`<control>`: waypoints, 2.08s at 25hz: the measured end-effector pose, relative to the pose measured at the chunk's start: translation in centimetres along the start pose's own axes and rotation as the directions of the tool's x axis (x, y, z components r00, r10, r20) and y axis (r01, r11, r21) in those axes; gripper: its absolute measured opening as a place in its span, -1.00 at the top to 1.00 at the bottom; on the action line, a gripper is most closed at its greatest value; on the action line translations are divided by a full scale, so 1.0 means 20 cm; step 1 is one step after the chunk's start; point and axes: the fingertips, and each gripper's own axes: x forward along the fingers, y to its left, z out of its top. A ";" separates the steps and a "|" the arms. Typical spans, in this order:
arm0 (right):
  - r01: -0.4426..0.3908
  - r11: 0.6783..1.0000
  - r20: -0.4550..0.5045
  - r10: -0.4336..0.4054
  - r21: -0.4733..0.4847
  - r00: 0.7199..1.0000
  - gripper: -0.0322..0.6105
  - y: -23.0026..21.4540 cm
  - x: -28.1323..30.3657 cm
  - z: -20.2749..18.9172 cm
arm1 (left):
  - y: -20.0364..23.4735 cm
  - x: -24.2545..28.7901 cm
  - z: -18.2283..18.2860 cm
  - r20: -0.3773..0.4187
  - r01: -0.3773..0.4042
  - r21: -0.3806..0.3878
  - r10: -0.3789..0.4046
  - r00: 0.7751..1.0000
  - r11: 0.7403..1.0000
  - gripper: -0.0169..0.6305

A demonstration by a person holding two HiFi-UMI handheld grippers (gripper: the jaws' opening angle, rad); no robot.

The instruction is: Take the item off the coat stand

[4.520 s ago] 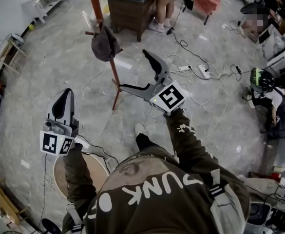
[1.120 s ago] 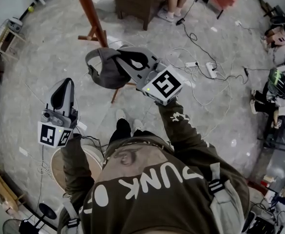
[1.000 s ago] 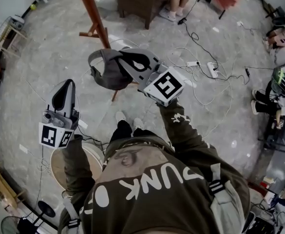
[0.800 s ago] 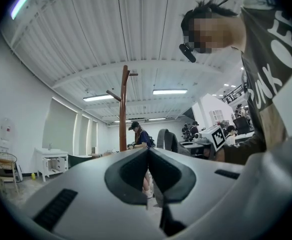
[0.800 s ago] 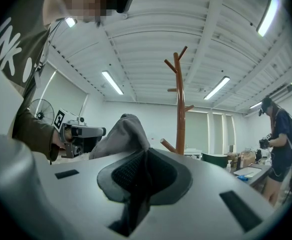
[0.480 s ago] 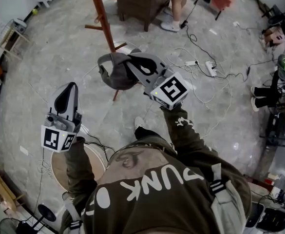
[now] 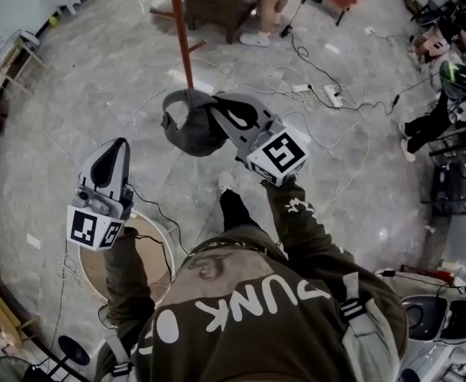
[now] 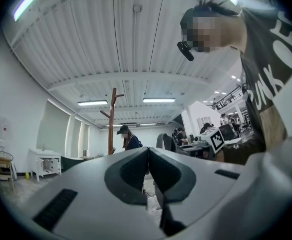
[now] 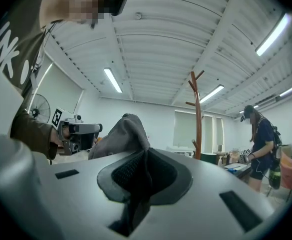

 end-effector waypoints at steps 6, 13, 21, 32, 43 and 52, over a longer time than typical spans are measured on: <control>0.028 1.000 -0.012 -0.028 -0.002 1.000 0.79 0.31 -0.22 0.08 | -0.22 -0.29 0.11 0.003 0.018 -0.008 -0.018 1.000 1.000 0.93; 0.039 0.999 -0.006 -0.039 0.000 0.999 0.79 0.38 -0.50 0.11 | -0.48 -0.32 0.16 0.008 0.014 -0.004 -0.014 1.000 1.000 0.93; 0.033 0.999 0.029 -0.033 -0.007 0.999 0.79 0.35 -0.55 0.20 | -0.52 -0.26 0.23 0.029 0.016 0.005 -0.016 0.999 1.000 0.93; 0.022 1.000 0.037 -0.022 -0.002 0.999 0.79 0.30 -0.64 0.24 | -0.60 -0.14 0.33 0.050 0.032 0.033 -0.034 0.998 0.999 0.93; 0.014 1.000 0.031 -0.013 -0.025 0.999 0.79 0.27 -0.62 0.26 | -0.57 -0.12 0.37 0.060 0.035 0.049 -0.038 0.998 0.998 0.93; 0.021 0.999 0.024 -0.021 -0.026 1.000 0.79 0.25 -0.64 0.27 | -0.58 -0.10 0.38 0.055 0.038 0.041 -0.040 0.998 0.998 0.93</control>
